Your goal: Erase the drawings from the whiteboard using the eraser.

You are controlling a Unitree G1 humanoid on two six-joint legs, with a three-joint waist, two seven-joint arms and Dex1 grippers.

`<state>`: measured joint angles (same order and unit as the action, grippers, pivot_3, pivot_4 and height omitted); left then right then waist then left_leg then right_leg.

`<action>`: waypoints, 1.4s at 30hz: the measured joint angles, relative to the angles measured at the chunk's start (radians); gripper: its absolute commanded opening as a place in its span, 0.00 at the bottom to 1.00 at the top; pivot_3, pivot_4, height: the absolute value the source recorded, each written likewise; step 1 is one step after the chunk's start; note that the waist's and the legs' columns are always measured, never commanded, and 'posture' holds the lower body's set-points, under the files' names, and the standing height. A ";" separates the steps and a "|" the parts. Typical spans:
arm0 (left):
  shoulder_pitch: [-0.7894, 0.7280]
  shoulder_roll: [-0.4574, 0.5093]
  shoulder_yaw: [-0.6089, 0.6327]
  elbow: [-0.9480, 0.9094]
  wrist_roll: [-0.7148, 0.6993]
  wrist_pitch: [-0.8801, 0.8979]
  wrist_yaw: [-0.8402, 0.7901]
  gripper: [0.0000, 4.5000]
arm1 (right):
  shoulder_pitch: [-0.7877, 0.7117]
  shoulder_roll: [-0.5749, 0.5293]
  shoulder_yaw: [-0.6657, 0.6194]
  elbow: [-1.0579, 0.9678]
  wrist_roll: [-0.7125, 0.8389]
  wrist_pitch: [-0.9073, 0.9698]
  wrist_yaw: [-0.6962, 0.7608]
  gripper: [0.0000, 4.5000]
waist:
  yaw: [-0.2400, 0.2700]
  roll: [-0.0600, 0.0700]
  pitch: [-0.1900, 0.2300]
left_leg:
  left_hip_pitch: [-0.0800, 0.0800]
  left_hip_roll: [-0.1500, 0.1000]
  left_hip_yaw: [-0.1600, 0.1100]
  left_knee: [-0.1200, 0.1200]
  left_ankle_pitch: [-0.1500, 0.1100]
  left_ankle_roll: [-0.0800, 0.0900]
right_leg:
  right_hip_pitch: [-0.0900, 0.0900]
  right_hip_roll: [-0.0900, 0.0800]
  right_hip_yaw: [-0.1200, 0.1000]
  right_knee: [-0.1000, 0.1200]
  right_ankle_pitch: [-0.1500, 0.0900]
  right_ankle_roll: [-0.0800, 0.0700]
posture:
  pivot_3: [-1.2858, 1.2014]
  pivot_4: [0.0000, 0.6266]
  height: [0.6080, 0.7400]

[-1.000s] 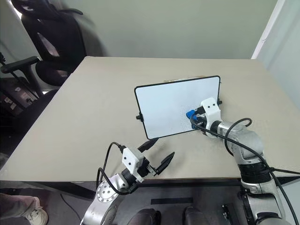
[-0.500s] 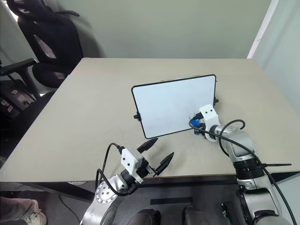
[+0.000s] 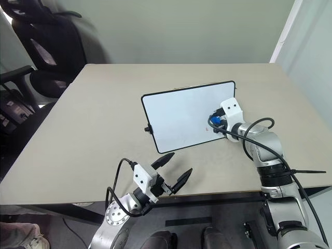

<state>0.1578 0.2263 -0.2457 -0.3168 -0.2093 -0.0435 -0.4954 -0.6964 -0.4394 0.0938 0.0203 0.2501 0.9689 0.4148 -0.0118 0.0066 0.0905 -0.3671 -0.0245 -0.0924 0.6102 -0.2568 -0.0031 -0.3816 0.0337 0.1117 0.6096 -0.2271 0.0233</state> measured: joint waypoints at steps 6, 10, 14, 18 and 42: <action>0.000 0.000 0.000 0.000 0.000 0.000 0.000 1.00 | 0.055 0.023 0.066 -0.018 -0.010 0.032 0.012 0.23 | 0.000 0.000 -0.001 | 0.001 0.000 0.000 0.000 0.000 0.000 | 0.000 0.000 0.000 0.000 0.000 0.000 | 0.52 0.24 0.97; 0.000 0.000 0.000 0.000 0.000 0.000 0.000 1.00 | 0.070 0.041 0.104 -0.026 -0.011 0.057 0.027 0.23 | 0.000 0.000 -0.001 | 0.001 0.000 0.000 0.000 0.000 0.000 | -0.001 0.000 0.000 0.000 0.000 0.000 | 0.52 0.24 0.97; 0.000 -0.002 0.000 0.000 0.001 0.000 0.001 1.00 | 0.069 0.041 0.121 -0.035 -0.019 0.065 0.036 0.23 | 0.000 -0.001 -0.001 | 0.001 0.000 0.000 0.000 -0.001 -0.001 | 0.000 0.000 0.000 -0.001 0.000 0.000 | 0.52 0.24 0.97; 0.000 -0.007 -0.002 0.000 0.002 0.000 0.001 1.00 | 0.059 0.041 0.120 -0.022 -0.019 0.065 0.037 0.23 | 0.000 -0.001 -0.001 | 0.001 0.000 0.000 0.000 -0.001 -0.002 | 0.000 0.000 0.000 0.000 0.000 0.000 | 0.52 0.24 0.97; -0.003 -0.019 -0.002 0.001 0.011 -0.001 0.004 1.00 | 0.027 0.106 0.083 -0.022 -0.039 0.028 0.016 0.23 | -0.008 -0.001 0.000 | 0.003 0.001 0.000 -0.001 -0.001 -0.001 | -0.003 0.001 0.000 0.000 0.002 -0.001 | 0.52 0.24 0.97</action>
<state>0.1552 0.2076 -0.2479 -0.3162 -0.1984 -0.0442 -0.4918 -0.6691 -0.3339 0.1765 -0.0013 0.2108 0.9966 0.4312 -0.0196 0.0058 0.0904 -0.3642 -0.0237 -0.0924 0.6091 -0.2573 -0.0038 -0.3848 0.0343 0.1113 0.6096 -0.2251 0.0220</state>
